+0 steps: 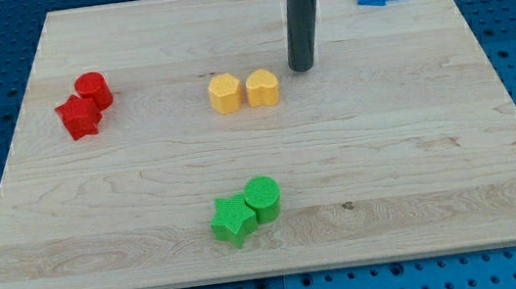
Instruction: Go to the left side of the red blocks
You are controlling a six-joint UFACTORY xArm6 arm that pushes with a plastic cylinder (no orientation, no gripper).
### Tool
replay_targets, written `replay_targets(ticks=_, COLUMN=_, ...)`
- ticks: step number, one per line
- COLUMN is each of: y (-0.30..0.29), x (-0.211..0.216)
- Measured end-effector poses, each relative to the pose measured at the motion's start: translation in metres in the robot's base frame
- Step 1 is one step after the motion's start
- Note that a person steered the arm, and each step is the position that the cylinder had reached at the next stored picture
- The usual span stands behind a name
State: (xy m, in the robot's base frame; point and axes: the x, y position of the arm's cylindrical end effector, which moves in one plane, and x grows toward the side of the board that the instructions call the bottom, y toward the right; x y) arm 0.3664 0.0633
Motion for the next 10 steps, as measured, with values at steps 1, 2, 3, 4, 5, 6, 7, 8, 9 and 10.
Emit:
replay_targets(ticks=1, y=-0.004, x=-0.001)
replay_targets(ticks=2, y=-0.050, x=-0.019)
replay_targets(ticks=3, y=-0.111, x=-0.022)
replay_targets(ticks=4, y=-0.149, x=-0.028)
replay_targets(ticks=5, y=-0.168, x=-0.062)
replay_targets(ticks=6, y=-0.227, x=-0.064)
replay_targets(ticks=7, y=-0.289, x=-0.050)
replay_targets(ticks=8, y=-0.340, x=-0.031)
replay_targets(ticks=9, y=-0.350, x=-0.004)
replay_targets(ticks=10, y=-0.326, x=0.017)
